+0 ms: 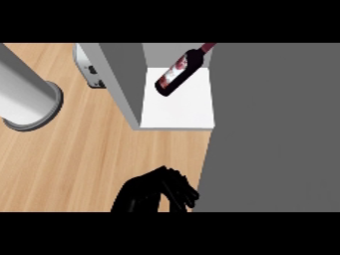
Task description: Pick up the wine, place it into the cabinet and close the cabinet
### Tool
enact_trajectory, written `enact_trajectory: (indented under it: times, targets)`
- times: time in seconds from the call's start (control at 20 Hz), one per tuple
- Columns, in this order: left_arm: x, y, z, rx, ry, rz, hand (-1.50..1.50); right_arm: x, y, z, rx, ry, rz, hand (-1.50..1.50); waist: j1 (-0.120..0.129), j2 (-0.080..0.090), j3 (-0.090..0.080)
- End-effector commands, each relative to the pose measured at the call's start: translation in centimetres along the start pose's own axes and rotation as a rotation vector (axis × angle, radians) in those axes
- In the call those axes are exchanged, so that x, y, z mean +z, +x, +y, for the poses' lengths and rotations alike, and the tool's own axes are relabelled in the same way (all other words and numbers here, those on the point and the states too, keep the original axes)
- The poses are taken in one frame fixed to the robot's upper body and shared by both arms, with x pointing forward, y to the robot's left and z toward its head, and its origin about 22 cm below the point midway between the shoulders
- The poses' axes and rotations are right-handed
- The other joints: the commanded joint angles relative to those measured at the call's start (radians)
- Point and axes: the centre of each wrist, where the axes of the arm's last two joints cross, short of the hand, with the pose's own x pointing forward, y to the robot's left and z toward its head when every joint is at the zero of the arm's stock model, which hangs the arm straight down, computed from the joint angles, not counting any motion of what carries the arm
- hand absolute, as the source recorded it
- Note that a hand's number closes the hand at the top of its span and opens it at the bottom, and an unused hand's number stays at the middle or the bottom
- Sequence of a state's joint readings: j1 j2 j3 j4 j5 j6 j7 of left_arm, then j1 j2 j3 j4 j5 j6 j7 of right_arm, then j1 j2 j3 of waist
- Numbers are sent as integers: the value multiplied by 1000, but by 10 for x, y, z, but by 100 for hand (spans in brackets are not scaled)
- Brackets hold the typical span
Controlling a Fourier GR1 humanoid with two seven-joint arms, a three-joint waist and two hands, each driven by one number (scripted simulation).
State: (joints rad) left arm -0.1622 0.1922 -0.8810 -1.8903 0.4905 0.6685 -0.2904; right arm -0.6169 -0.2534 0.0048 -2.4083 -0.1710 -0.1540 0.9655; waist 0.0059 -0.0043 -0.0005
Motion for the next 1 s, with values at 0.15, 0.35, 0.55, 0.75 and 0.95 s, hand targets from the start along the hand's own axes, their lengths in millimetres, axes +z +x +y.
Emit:
enact_trajectory:
  times: [0.15,0.35,0.55,0.75,0.95]
  targets:
    - [29,37,35,20,-54,3,150,10,3,14,24,244,15,150,8,0,0]
    - [41,48,61,11,-91,13,150,12,4,29,-61,327,-6,150,9,0,-1]
    - [51,68,76,22,-89,-3,150,14,-3,51,-131,462,49,150,22,-3,-2]
    - [57,88,114,14,-48,-59,150,16,-7,71,-162,477,60,150,21,-2,-3]
    - [64,107,144,-33,-38,-59,150,-7,-3,111,-94,550,101,150,32,-6,-4]
